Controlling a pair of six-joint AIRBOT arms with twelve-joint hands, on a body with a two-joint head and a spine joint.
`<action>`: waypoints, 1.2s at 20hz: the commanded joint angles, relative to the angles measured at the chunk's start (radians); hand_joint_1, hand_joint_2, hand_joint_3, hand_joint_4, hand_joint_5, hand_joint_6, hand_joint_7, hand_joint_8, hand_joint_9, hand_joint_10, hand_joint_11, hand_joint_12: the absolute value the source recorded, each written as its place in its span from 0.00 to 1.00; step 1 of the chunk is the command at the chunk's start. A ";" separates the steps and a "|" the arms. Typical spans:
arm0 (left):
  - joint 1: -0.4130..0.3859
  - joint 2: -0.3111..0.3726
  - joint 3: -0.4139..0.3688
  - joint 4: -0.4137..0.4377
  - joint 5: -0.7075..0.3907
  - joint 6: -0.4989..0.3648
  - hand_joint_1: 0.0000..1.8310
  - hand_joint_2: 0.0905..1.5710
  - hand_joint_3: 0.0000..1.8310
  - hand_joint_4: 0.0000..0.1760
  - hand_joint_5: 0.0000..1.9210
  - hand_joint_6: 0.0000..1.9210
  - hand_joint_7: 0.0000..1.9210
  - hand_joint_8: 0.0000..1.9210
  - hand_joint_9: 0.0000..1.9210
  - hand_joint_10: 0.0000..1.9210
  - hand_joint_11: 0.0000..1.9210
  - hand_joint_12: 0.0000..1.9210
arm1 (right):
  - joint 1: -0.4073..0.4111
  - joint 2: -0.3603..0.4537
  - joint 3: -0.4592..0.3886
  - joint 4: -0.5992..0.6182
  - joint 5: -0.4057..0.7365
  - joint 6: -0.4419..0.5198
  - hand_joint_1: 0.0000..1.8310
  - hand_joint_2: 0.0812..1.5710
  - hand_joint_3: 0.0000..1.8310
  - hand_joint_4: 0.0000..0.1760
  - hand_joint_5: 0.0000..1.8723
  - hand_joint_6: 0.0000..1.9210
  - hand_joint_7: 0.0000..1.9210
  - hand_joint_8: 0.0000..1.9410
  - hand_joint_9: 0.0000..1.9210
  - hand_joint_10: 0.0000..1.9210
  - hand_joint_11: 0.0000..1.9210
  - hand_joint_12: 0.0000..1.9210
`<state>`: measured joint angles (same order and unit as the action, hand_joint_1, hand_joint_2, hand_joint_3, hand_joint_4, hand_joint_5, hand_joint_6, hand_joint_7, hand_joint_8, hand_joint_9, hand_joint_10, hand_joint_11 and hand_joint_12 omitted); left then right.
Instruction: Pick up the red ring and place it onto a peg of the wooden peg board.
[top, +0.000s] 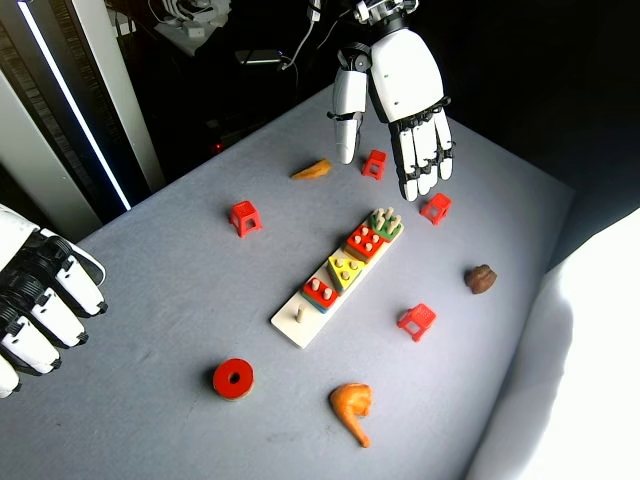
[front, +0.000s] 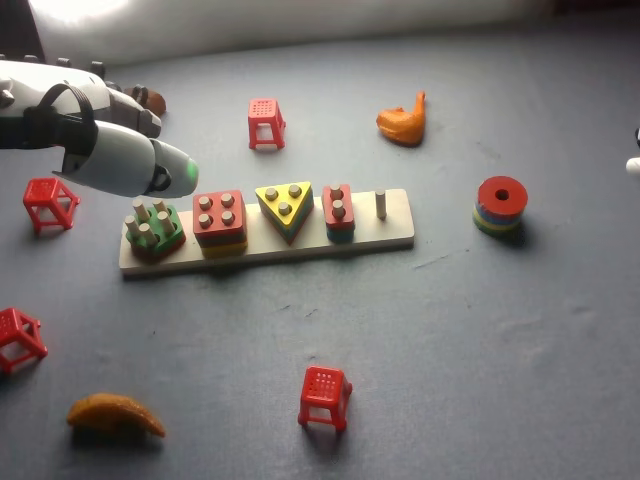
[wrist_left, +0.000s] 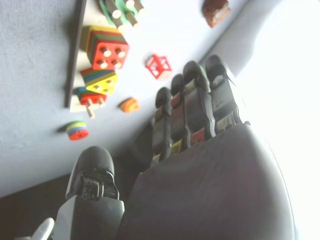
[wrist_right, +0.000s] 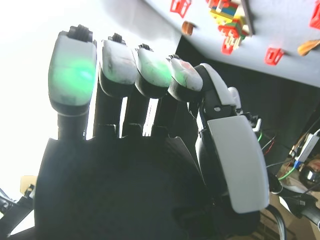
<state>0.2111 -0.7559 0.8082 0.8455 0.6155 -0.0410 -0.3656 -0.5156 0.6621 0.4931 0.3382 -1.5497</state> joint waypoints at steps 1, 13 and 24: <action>-0.008 0.001 0.002 0.049 -0.036 0.004 0.00 0.67 0.08 0.00 0.04 0.03 0.02 0.02 0.01 0.03 0.00 0.15 | 0.009 0.005 -0.001 -0.010 0.103 -0.003 0.07 0.44 0.06 1.00 0.07 0.01 0.00 0.00 0.00 0.00 0.00 0.01; -0.017 -0.007 0.002 0.049 -0.036 0.004 0.00 0.72 0.00 0.00 0.04 0.00 0.02 0.00 0.00 0.00 0.00 0.05 | 0.071 -0.061 0.104 -0.004 -0.079 -0.040 0.21 0.38 0.00 1.00 0.38 0.01 0.00 0.00 0.00 0.00 0.00 0.00; -0.022 -0.006 0.002 0.049 -0.036 0.004 0.00 0.72 0.00 0.00 0.01 0.00 0.00 0.00 0.00 0.00 0.01 0.00 | 0.117 -0.307 0.378 0.010 -0.125 -0.169 0.37 0.43 0.00 1.00 0.42 0.00 0.00 0.00 0.00 0.00 0.00 0.00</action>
<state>0.2024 -0.7628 0.8082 0.8455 0.6147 -0.0410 -0.2592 -0.8391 1.0508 0.5045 0.1192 -1.7214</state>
